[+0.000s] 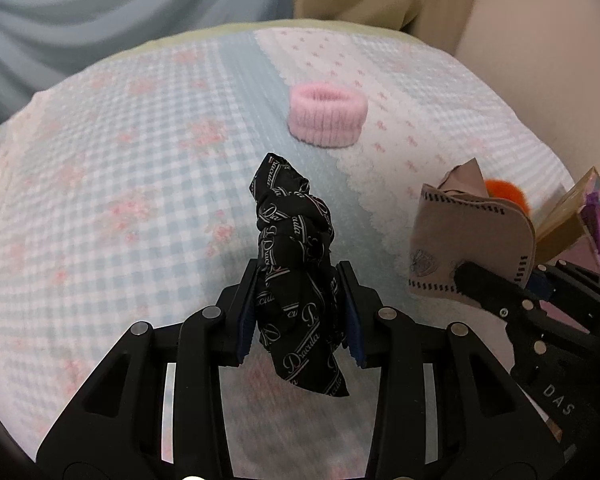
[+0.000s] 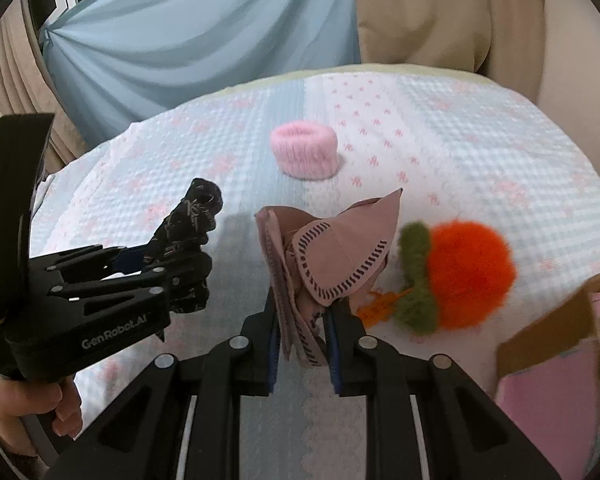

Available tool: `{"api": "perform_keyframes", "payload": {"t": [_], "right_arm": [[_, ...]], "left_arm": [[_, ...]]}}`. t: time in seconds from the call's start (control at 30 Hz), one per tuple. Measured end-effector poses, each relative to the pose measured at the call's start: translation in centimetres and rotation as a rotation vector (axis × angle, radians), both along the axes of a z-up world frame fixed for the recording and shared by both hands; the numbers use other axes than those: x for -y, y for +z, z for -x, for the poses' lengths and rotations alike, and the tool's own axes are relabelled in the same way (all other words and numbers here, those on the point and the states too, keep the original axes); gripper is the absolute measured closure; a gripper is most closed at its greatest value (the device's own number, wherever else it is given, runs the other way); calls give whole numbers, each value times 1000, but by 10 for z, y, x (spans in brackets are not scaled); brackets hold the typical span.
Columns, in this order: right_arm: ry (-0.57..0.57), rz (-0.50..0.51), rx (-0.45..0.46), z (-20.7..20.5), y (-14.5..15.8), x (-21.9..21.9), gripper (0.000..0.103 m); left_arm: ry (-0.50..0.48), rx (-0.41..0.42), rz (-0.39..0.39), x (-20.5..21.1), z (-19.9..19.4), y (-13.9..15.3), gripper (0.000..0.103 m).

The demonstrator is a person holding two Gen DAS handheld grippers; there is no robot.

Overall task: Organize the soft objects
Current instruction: 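Grasp the black patterned cloth with the left gripper while the right gripper grasps the pink mask, then carry the black cloth and pink mask over the cardboard box and release both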

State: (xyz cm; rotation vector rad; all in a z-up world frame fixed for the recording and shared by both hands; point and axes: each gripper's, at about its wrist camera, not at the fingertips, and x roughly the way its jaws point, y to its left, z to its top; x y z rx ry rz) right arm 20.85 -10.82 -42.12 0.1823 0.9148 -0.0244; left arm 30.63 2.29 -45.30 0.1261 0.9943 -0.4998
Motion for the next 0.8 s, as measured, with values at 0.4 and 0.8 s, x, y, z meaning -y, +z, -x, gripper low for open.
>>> {"api": "perform_keyframes", "payload": {"t": [0.4,0.8], "right_arm": [[31,17,65,40,100,-13,85],[77,62,126,118,254,-16,85]], "left_arm": [[89,59,2,-31,50,101,69],[224,93,57,-52,134,246,69]]}}
